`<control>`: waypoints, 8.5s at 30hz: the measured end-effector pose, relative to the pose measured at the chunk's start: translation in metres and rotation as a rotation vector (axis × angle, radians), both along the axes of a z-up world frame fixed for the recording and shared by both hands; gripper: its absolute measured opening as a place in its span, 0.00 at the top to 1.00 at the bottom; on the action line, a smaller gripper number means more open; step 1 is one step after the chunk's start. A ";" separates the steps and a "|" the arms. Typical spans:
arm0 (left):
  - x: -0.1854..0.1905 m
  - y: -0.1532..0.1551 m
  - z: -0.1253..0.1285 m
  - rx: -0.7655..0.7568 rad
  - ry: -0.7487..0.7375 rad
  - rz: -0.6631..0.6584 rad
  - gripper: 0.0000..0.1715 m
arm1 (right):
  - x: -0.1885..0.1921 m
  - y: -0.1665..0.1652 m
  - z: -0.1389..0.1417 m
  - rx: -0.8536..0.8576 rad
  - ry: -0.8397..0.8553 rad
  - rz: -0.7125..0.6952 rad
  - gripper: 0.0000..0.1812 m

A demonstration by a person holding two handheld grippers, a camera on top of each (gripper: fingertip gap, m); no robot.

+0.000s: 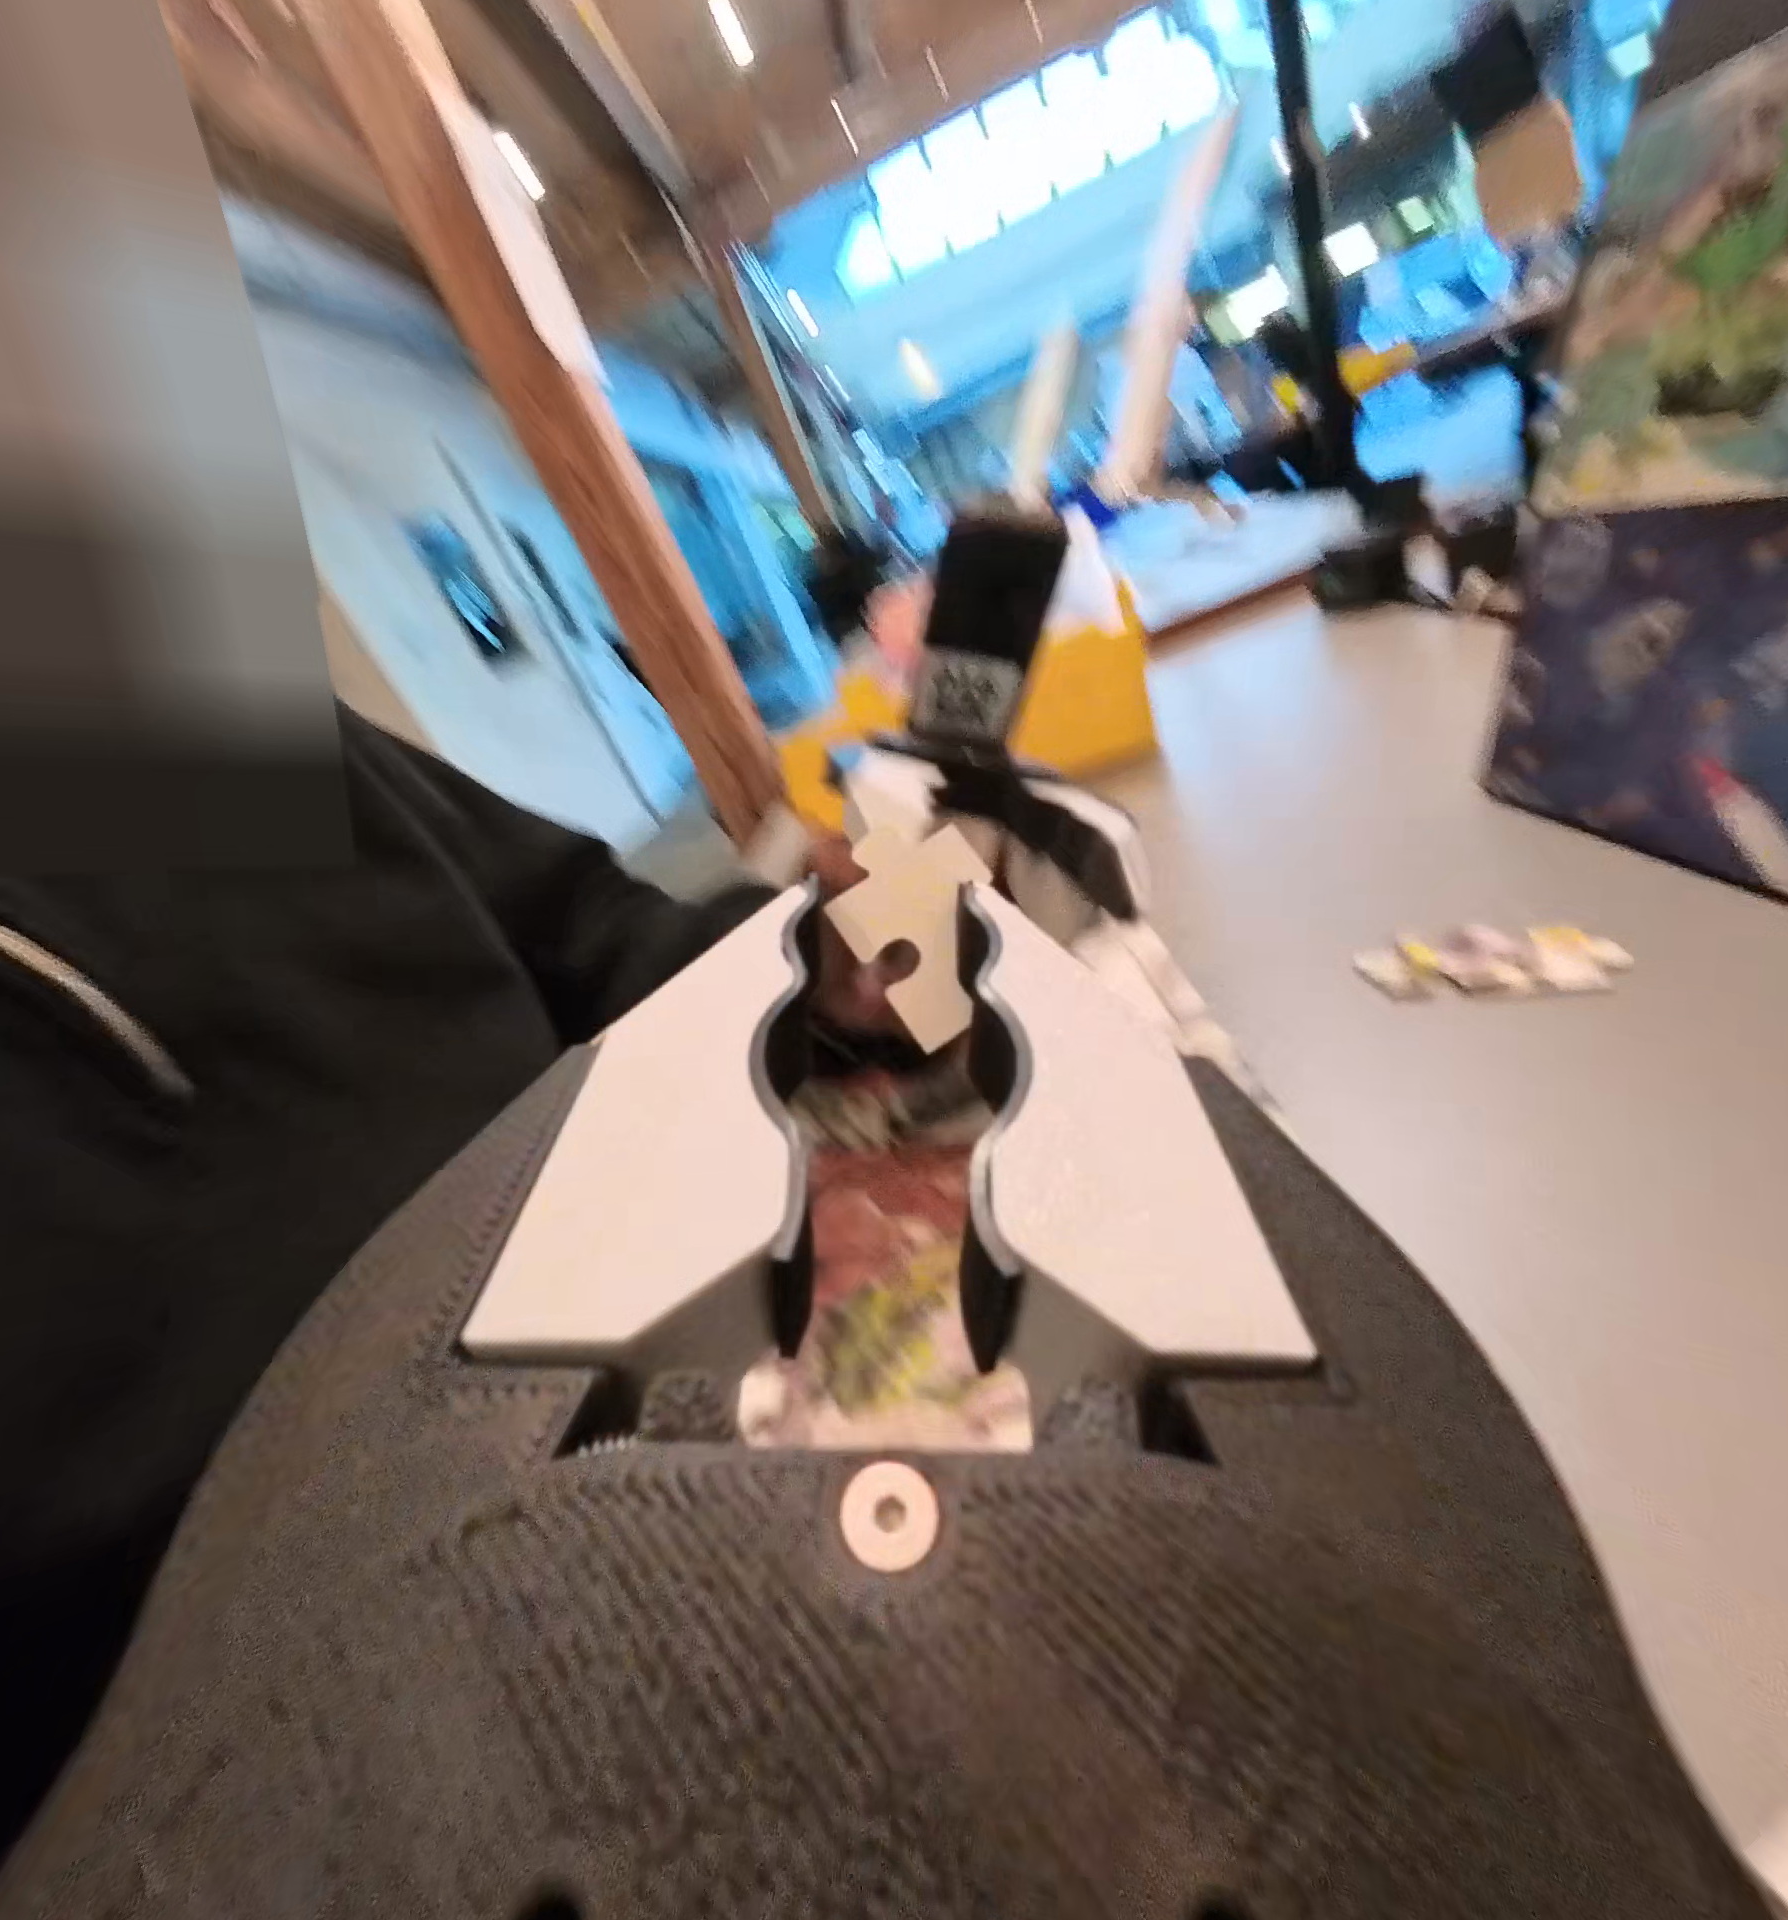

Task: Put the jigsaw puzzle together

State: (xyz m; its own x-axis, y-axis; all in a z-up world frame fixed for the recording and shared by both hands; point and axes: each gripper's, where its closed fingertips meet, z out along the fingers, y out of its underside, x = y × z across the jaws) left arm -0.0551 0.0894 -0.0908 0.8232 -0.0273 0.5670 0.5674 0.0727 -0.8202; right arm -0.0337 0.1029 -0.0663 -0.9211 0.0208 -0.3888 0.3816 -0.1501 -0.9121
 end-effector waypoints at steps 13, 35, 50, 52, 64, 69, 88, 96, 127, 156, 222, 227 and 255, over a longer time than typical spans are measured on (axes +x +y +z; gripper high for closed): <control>0.048 0.011 0.034 0.248 -0.194 -0.297 0.91 | 0.027 -0.016 0.030 -0.313 -0.127 0.257 0.90; 0.030 0.005 -0.080 -0.379 -0.395 -0.307 1.00 | -0.015 -0.005 -0.113 0.881 0.606 -0.190 0.74; 0.010 0.000 -0.083 -0.386 -0.390 -0.206 1.00 | -0.021 0.004 -0.116 0.942 0.631 -0.224 0.89; 0.008 -0.001 -0.083 -0.382 -0.386 -0.199 1.00 | -0.021 0.005 -0.115 0.943 0.631 -0.226 0.89; 0.004 -0.002 -0.081 -0.367 -0.372 -0.173 1.00 | -0.020 0.005 -0.113 0.938 0.617 -0.229 0.90; 0.002 -0.002 -0.081 -0.370 -0.367 -0.167 1.00 | -0.020 0.004 -0.113 0.935 0.614 -0.229 0.89; 0.000 -0.004 -0.080 -0.367 -0.356 -0.153 1.00 | -0.018 0.004 -0.115 0.940 0.607 -0.219 0.91; -0.005 -0.006 -0.078 -0.351 -0.354 -0.128 1.00 | -0.013 0.000 -0.116 0.938 0.616 -0.191 0.92; -0.011 -0.009 -0.057 -0.216 -0.373 -0.129 1.00 | 0.004 -0.023 -0.116 0.853 0.521 -0.099 0.83; 0.000 -0.003 -0.049 -0.192 -0.324 -0.181 1.00 | -0.015 -0.021 -0.091 0.590 0.095 -0.182 0.89; 0.010 -0.004 -0.105 -0.582 -0.336 -0.258 1.00 | -0.018 -0.003 -0.129 0.686 -0.308 -0.168 0.90; 0.005 -0.003 -0.108 -0.596 -0.309 -0.222 0.99 | -0.018 0.000 -0.129 0.690 -0.313 -0.172 0.93; 0.007 0.003 -0.108 -0.629 -0.220 -0.190 0.94 | -0.014 0.012 -0.137 0.733 -0.374 -0.155 0.98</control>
